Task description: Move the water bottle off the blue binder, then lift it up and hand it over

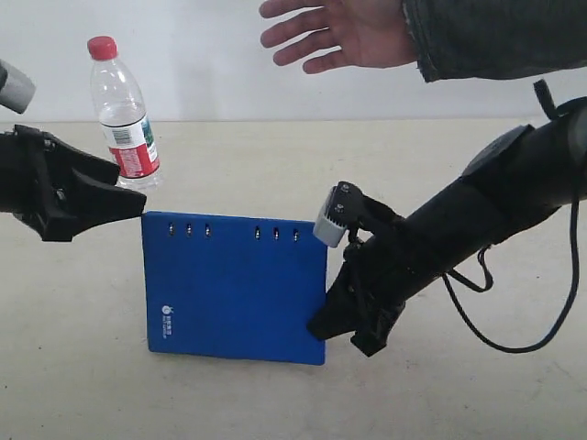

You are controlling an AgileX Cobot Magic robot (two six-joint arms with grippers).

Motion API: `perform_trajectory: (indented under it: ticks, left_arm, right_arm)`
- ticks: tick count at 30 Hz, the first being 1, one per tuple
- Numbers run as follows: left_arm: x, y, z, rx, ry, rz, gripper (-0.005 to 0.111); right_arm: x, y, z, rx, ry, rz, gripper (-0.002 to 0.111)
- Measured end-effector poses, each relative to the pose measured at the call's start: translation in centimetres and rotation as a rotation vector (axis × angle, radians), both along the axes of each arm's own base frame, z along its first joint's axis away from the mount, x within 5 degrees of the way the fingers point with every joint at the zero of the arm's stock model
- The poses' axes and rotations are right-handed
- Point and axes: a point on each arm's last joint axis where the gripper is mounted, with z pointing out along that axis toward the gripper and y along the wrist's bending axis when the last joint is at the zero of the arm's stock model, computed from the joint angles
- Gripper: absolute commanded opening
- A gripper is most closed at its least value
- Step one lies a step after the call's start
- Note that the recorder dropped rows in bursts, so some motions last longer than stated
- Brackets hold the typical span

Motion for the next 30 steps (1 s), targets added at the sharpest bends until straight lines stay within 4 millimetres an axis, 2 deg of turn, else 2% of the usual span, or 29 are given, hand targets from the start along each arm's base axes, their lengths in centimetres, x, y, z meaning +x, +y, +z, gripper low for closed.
perform_trajectory:
  ticks: [3,6,12,15,20,25,28,30]
  left_arm:
    - [-0.2,-1.6,0.0,0.046,-0.062,-0.108,0.073]
    - [-0.4,-3.4,0.0,0.069,-0.091,-0.189,0.073]
    - [-1.1,-4.9,-0.5,0.126,-0.059,-0.286,0.073]
    - [-1.7,-5.6,-1.1,0.175,-0.004,-0.343,0.073]
    - [-2.2,-6.1,-1.5,0.232,0.031,-0.388,0.073]
    - [-2.1,-6.1,-2.1,0.359,0.011,-0.389,0.070]
    - [-1.4,-5.7,-2.2,0.428,-0.027,-0.328,0.064]
    - [-1.0,-5.3,-2.2,0.456,-0.042,-0.278,0.054]
  right_arm:
    - [-0.5,0.4,0.1,-0.084,-0.094,0.088,0.000]
    - [-1.6,2.0,-0.5,-0.197,-0.185,0.181,0.000]
    - [-2.2,4.2,-0.3,-0.245,-0.324,0.194,0.000]
    - [-2.3,4.6,-0.3,-0.250,-0.337,0.174,0.000]
    - [-2.2,4.6,-0.3,-0.252,-0.337,0.154,0.000]
    - [-2.1,4.6,-0.3,-0.252,-0.309,0.104,0.000]
    - [-2.1,4.7,-0.3,-0.252,-0.288,0.058,0.000]
    - [-1.9,4.7,-0.3,-0.254,-0.289,0.033,0.000]
